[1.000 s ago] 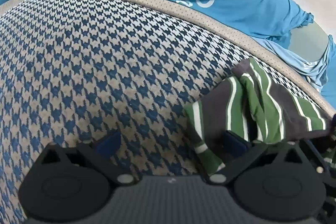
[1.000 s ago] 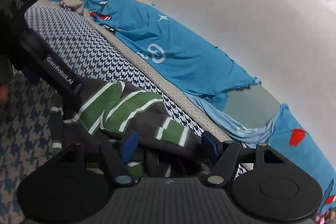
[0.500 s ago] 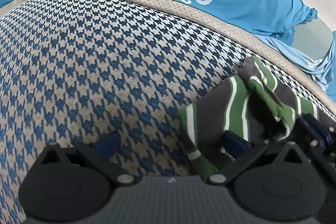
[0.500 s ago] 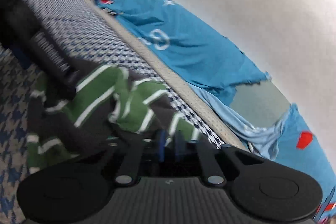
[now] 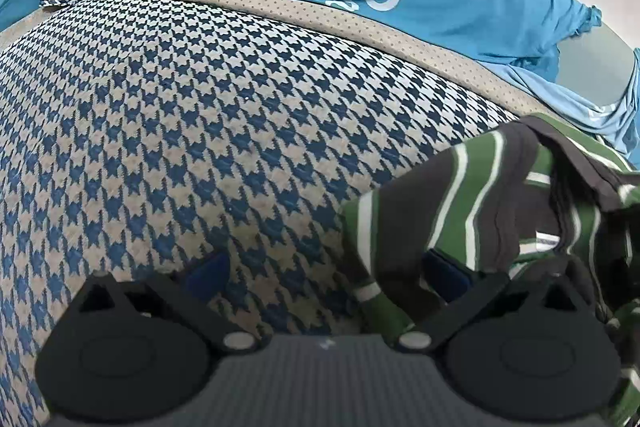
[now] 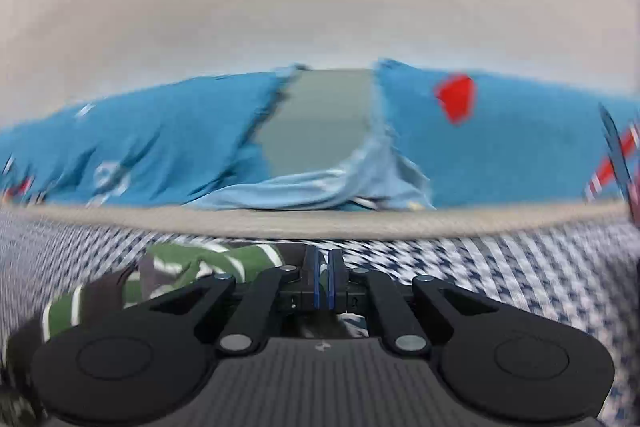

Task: Fold clothes

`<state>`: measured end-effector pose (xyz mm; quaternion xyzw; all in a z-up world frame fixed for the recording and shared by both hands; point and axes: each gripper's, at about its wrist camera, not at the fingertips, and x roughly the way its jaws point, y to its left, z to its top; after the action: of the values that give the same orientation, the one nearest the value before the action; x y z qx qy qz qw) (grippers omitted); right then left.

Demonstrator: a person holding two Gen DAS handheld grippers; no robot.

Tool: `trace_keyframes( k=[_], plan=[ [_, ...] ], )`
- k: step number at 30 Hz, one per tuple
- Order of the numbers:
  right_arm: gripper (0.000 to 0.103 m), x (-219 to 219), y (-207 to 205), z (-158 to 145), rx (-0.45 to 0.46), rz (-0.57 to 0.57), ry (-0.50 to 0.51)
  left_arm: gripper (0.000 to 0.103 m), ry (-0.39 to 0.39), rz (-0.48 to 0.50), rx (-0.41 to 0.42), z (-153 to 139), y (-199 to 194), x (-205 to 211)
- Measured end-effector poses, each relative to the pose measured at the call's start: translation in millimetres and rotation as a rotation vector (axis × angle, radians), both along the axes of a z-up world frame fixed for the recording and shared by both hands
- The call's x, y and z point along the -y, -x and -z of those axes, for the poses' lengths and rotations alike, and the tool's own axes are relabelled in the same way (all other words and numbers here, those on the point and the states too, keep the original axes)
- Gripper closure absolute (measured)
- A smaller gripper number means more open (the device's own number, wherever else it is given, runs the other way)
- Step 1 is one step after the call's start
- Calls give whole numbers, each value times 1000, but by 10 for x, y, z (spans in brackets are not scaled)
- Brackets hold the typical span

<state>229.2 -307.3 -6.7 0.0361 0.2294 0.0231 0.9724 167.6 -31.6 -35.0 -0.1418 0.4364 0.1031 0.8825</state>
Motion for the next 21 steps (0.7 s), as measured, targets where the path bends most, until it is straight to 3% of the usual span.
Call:
trace_keyframes(
  k=[10, 17, 21],
  plan=[
    [101, 687, -107, 28, -75, 286, -184, 0, -8, 47, -6, -14, 30, 88],
    [99, 546, -43, -78, -75, 132, -207, 0, -22, 8, 5, -45, 20, 23],
    [92, 374, 10, -122, -77, 1, -210, 0, -15, -21, 30, -66, 19, -54]
  ],
)
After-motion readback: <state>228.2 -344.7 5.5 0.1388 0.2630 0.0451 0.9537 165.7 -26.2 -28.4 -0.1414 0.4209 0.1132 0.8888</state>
